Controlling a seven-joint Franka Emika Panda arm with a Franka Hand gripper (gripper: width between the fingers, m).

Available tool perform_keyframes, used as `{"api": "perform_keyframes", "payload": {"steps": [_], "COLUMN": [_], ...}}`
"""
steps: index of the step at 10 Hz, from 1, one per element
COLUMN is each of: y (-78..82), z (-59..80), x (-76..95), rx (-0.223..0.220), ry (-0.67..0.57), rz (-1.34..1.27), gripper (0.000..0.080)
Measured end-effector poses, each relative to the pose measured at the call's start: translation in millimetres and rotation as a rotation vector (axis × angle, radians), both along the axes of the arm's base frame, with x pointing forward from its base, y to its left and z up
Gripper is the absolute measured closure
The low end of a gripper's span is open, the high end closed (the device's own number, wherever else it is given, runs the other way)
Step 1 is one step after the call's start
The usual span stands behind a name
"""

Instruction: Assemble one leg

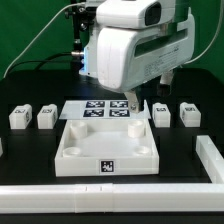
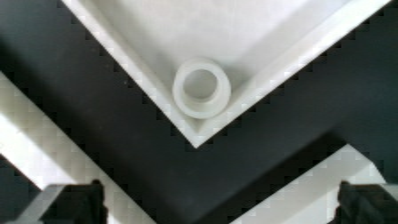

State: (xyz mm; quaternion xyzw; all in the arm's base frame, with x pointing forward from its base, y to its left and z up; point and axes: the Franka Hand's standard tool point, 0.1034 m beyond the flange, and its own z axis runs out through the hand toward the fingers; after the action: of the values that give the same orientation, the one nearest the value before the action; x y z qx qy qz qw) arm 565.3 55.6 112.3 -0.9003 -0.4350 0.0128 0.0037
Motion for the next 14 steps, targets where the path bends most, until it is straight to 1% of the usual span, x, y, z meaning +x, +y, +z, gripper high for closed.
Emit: {"api": "perform_keyframes", "payload": {"steps": [5,6,7,8,9,10,11,13,14], "y": [-0.1,-2.8,-10.3,-13.8,-21.2,-32.9,-39.6,-39.4,-39.7], "z": [-0.2,-2.2,-8.0,-12.5,-16.7,-20.7,-22.6,-23.1,-23.3], "x": [-0.1,-5.1,-23.8,-43.7,-60.7,-74.8,-80.0,-78.9,-79.1], "rx": [0.0,0.002,0.004,0.005,0.011,0.019,0.024,0.028,0.028], "ry": [0.001,0.004,0.023,0.026,0.037,0.051,0.056,0.056,0.057], "rz": [0.014,0.087,0.197,0.266,0.415,0.522,0.592,0.668,0.663], "gripper": [0.015,0.015,0.015,0.015,0.015,0.015,0.015,0.015,0.015]}}
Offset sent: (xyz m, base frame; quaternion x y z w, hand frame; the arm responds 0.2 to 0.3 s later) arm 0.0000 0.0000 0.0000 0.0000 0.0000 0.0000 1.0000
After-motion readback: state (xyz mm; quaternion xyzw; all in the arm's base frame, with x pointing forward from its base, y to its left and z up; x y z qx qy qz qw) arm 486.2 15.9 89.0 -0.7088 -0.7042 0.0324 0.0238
